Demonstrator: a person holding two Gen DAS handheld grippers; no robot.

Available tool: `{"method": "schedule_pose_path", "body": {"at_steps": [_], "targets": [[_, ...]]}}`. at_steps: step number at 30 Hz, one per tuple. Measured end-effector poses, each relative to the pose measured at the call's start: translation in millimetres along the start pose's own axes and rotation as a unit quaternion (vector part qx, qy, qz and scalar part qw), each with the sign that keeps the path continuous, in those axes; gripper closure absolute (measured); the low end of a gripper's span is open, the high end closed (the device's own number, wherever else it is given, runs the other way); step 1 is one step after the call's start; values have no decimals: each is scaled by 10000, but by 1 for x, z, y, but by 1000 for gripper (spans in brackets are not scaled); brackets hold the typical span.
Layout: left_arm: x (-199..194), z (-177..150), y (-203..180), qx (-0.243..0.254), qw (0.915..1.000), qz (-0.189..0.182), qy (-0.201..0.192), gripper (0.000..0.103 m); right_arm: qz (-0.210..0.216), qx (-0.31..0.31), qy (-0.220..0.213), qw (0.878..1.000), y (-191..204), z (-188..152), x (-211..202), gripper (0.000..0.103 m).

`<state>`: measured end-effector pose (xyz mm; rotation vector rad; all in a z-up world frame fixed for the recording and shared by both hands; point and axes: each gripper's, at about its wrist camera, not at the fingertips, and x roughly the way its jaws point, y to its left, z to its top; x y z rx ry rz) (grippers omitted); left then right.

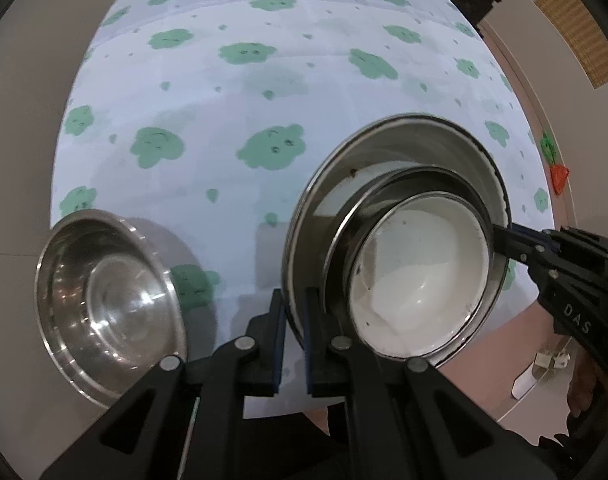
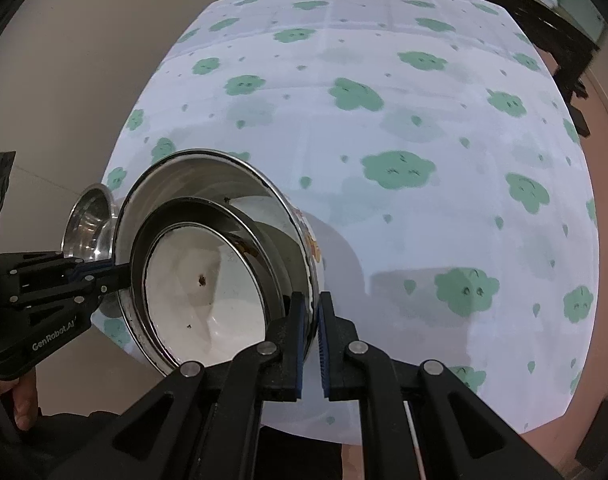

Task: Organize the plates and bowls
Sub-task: 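Lift the stacked bowls with the left gripper toward the large steel bowl, then lower the stacked bowls into the large steel bowl with the left gripper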

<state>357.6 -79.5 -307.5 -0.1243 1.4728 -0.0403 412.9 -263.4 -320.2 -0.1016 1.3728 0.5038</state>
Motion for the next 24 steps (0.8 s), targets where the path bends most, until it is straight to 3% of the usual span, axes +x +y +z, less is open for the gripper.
{"method": "schedule_pose_path", "body": {"at_steps": [24], "targets": [[-49,-20,68,-613,9970,164,-453,100,212,-749,-111,9969,79,26,-17,95]]}}
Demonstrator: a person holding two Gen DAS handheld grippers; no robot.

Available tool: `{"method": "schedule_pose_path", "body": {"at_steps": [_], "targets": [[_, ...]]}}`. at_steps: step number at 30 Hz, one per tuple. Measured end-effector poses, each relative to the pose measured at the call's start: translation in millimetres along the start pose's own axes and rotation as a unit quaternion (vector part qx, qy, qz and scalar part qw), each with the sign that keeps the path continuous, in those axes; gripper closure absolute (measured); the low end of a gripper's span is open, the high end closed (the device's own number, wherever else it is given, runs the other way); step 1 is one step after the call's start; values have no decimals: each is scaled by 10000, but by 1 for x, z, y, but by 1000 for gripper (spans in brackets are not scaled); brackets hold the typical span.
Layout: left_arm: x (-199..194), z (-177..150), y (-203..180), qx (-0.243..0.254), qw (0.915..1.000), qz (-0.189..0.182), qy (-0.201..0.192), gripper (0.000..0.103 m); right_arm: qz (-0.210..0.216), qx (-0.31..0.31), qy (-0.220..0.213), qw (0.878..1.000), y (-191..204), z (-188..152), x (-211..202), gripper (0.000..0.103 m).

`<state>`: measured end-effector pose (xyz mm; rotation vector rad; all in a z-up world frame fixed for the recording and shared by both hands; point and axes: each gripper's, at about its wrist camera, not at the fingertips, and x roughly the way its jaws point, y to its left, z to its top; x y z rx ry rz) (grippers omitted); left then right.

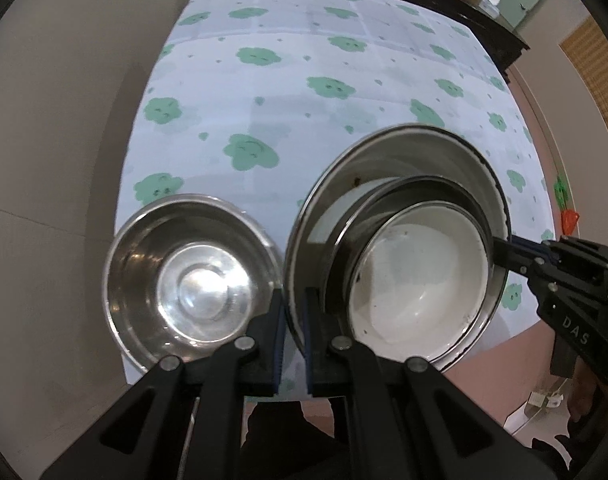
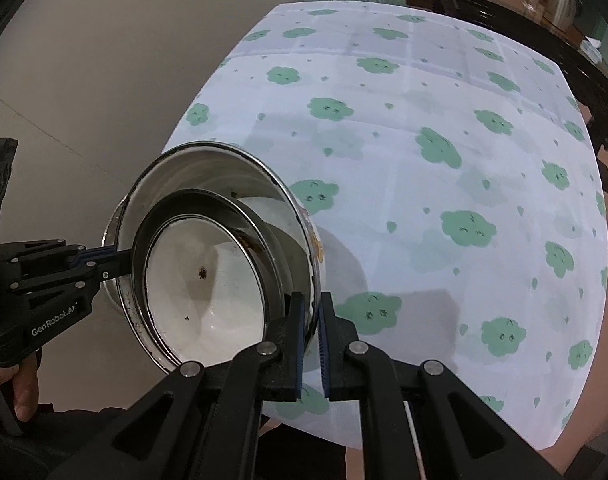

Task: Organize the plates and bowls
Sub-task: 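Lower the stacked bowls into the large steel bowl with the left gripper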

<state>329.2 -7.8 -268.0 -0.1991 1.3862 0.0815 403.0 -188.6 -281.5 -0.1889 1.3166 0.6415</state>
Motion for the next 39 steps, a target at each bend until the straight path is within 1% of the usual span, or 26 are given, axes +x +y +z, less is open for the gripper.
{"method": "schedule_pose_path", "body": {"at_steps": [16,27,39], "targets": [[-16,-10,65,-570,9981,170,-126,100,180,-590,5,9981,64,32,11,95],[-15,-26,111,-1027,9943,293,-55,100,341,-1035,211,9938,112,43,33,95],[-5,-40,141,-1321,9906,324,119,100,439,-1274,443,9899,142,47,57,94]]}}
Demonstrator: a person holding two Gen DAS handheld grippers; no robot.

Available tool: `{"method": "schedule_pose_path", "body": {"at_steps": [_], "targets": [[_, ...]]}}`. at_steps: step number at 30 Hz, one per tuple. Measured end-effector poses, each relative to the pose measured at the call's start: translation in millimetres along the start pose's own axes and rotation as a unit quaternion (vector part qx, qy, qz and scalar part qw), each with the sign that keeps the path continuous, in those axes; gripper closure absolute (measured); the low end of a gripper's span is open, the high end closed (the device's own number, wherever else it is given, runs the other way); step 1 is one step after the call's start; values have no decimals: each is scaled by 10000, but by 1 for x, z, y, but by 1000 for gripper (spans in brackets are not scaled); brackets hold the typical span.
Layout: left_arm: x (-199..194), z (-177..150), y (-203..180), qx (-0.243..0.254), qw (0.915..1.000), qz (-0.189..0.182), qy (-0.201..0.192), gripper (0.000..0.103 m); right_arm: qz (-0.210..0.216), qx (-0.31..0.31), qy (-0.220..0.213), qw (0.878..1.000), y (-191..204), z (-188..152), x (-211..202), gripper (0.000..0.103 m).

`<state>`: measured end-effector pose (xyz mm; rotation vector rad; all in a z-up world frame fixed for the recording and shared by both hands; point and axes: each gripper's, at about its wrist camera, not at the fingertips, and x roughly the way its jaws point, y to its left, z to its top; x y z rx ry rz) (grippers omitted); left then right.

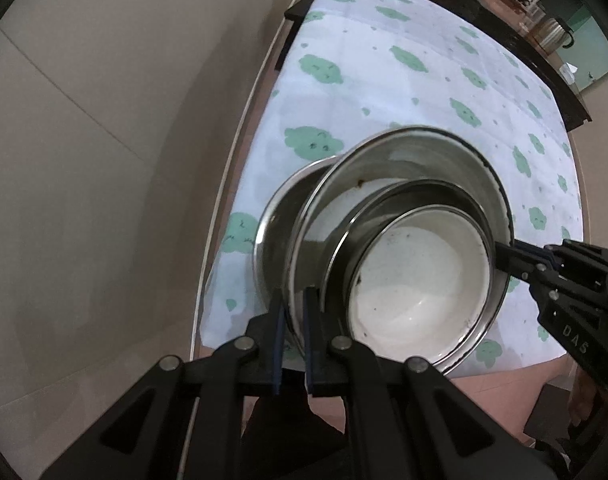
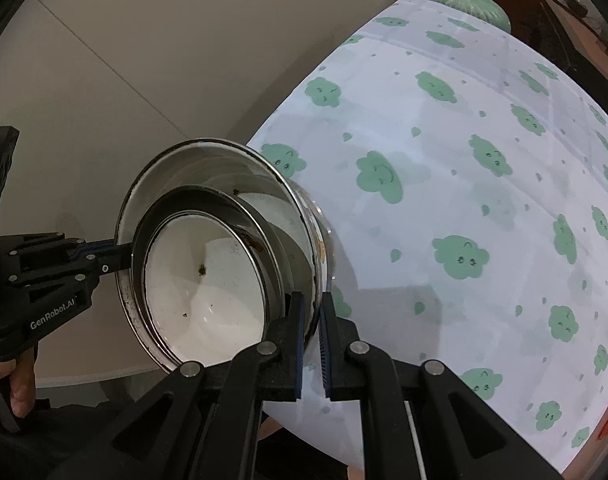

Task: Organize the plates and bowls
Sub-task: 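Lower the stacked bowls into the large steel bowl with the left gripper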

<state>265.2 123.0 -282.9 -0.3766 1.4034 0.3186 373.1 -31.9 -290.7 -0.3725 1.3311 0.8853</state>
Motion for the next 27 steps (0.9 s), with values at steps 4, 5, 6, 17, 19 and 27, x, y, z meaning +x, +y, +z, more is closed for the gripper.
{"method": "schedule_pose_path", "body": {"at_steps": [4,5,6,17,19,27], "targets": [[5,0,4,-3,10000,-3,50,100,27,6,56,10000,3,0,7,94],[6,0,5,-5,10000,-7,65,100,25,7,66,10000,3,1,8,94],[7,0,5,-11,10000,-20,87,100,26,14,76,10000,3,1,9,94],[16,2,4,52,9998,17,194,100,0,48,166,9999,1,3,18,94],[18,3,4,56,9998,39,200,100,7,52,183,9998,0,3,20,94],[29,7,6,50,9995,93,291,100,30,46,311,9995,-2,5,29,94]]}}
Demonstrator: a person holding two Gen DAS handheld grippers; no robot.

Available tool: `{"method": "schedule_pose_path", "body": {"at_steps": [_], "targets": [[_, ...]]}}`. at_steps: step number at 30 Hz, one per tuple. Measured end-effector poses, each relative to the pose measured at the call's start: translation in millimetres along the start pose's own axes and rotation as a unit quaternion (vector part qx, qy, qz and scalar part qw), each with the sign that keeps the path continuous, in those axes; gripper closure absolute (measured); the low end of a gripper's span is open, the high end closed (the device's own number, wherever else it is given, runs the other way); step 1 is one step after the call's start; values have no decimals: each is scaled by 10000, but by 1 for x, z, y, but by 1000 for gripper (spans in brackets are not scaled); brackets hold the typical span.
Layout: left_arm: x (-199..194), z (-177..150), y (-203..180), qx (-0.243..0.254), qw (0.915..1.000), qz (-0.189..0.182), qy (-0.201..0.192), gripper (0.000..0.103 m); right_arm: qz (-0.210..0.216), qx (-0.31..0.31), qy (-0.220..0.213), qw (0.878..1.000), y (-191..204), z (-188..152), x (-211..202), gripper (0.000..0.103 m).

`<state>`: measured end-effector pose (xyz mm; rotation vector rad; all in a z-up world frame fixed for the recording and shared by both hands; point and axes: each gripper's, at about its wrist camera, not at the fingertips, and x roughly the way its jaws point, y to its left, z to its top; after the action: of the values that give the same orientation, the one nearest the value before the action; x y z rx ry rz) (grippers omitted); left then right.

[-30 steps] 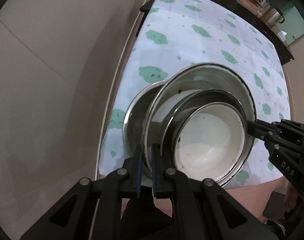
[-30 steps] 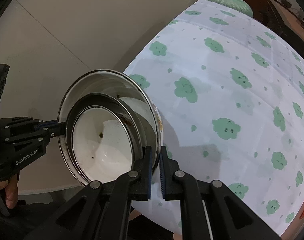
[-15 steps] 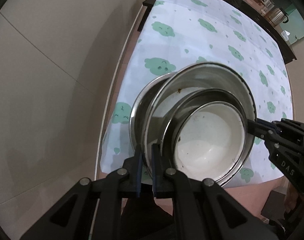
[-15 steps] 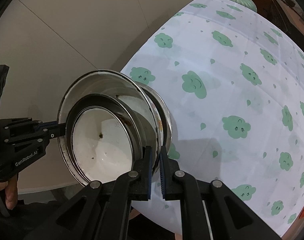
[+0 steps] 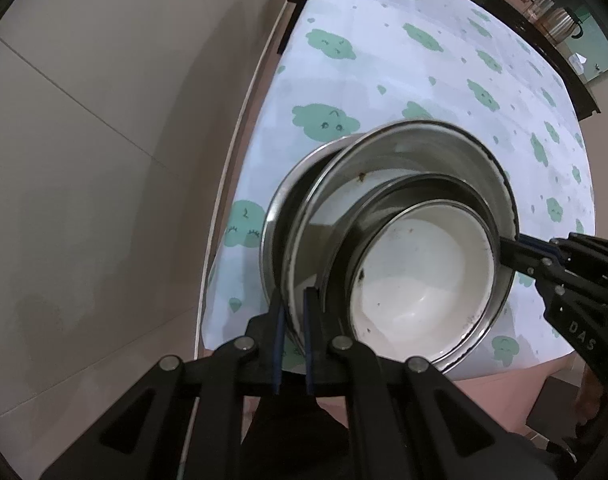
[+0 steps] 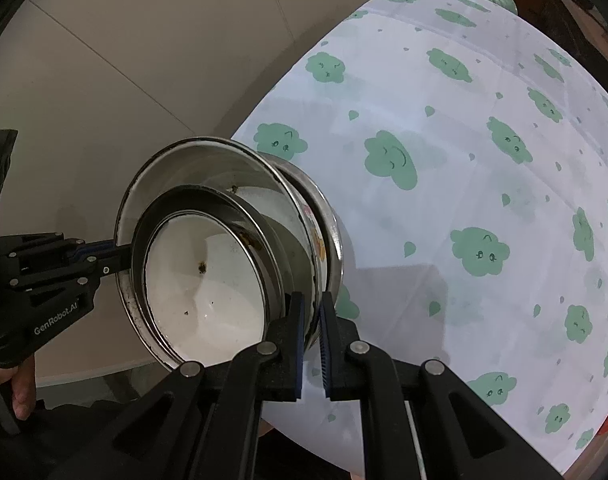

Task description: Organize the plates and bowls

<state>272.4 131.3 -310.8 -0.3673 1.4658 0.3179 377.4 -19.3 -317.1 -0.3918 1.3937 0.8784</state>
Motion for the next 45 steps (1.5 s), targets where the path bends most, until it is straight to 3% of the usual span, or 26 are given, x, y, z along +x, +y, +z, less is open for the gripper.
{"method": "schedule_pose_path", "body": {"at_steps": [22,36,40,41,43,44,45], "targets": [[20,6,3,53,9998,84,152,98,4,-45,105,9999,-2,9,9,94],[13,5,3,285,9996,45,35,97,-161,273,-217,9993,-3,0,-1,93],[0,3,3,444,9988,70,-196,94,-263,401,-435,9979,-1,-4,-10,92],[-4,2,2,522,9982,84,-298,89,-307,451,-515,9972,-1,-5,-14,91],[-16,-3,2,652,9963,95,-549,64,-419,522,-682,9954,1,-9,-24,85],[-21,-4,3,685,9953,123,-668,51,-467,552,-761,9945,3,-12,-28,76],[-27,-7,2,772,9935,121,-824,50,-508,604,-861,9932,6,-15,-33,65]]}}
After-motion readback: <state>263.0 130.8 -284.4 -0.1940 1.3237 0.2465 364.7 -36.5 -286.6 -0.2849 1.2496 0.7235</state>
